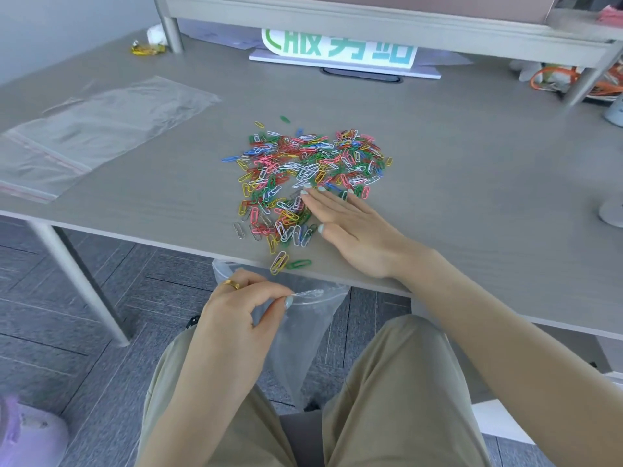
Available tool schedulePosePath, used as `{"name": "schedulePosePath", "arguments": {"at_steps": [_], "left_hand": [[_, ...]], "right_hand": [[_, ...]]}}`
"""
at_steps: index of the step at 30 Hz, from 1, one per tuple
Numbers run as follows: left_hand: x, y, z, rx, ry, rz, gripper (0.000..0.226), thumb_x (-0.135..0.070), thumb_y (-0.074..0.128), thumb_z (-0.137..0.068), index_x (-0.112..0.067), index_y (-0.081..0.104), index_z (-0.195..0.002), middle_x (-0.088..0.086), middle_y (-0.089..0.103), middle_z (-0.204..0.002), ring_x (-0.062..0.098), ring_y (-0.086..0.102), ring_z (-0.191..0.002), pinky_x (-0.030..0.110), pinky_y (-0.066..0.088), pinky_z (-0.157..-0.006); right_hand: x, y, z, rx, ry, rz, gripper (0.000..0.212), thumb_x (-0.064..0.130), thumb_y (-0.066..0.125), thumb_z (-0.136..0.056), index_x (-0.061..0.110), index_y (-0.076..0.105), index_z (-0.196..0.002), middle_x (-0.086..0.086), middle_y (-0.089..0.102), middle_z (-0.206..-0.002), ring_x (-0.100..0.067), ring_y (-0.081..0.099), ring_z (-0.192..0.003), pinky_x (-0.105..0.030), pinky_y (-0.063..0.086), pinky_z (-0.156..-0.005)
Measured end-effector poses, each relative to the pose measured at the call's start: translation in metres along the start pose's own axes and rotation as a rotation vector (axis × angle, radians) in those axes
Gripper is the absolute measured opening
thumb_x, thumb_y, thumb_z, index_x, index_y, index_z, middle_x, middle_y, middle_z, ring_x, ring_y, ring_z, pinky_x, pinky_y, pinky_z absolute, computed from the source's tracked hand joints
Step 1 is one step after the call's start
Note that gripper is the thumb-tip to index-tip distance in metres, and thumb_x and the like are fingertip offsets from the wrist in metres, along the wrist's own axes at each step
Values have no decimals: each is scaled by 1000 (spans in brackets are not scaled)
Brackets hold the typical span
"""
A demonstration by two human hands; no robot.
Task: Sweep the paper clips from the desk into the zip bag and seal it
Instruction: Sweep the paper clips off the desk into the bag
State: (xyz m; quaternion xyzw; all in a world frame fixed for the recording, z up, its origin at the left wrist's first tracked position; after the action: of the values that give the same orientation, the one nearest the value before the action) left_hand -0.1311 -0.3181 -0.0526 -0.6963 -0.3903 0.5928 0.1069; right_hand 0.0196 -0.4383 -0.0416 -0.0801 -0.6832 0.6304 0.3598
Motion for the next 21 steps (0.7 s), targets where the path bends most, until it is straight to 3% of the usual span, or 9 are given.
{"name": "schedulePosePath", "arguments": {"at_steps": [9, 12, 17, 21], "left_hand": [[1, -3, -2, -26, -2, -2, 16, -23, 54, -70, -21, 69, -76, -15, 57, -80, 1, 49, -83, 1, 33, -69], [1, -3, -3, -25, 6, -1, 16, -22, 55, -69, -19, 70, -76, -14, 57, -80, -1, 48, -83, -1, 32, -69], [2, -6, -2, -39, 8, 18, 17, -21, 55, -69, -18, 70, -76, -14, 57, -80, -2, 48, -81, -1, 31, -69], [2, -5, -2, -30, 12, 32, 15, -20, 55, -70, -19, 70, -74, -14, 56, -80, -2, 48, -81, -1, 31, -68]], "right_hand": [[24, 17, 17, 51, -136, 114, 71, 45, -6, -79, 22, -2, -146, 12, -7, -155, 6, -14, -136, -18, -18, -109], [27, 20, 26, 40, -189, 110, 66, 42, -1, -84, 22, 1, -147, 11, -4, -155, 4, -12, -139, -22, -17, -111], [22, 4, 6, -48, -151, -326, 55, 21, 19, -89, 20, 24, -144, 8, 16, -154, 1, 6, -141, -29, -6, -117], [35, -3, -36, -21, -168, -404, 54, 22, 20, -86, 18, 45, -134, 3, 38, -147, -5, 25, -138, -32, 6, -117]]}}
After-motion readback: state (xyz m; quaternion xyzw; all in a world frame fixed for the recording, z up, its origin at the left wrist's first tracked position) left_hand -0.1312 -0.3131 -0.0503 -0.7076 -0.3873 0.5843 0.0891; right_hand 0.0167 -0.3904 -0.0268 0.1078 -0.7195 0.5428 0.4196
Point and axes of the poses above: each hand's wrist, its own z-axis away from the middle knuckle, its own y-axis out of the palm, x = y × z, the point moved 3 cm from there along -z, towards the middle knuckle
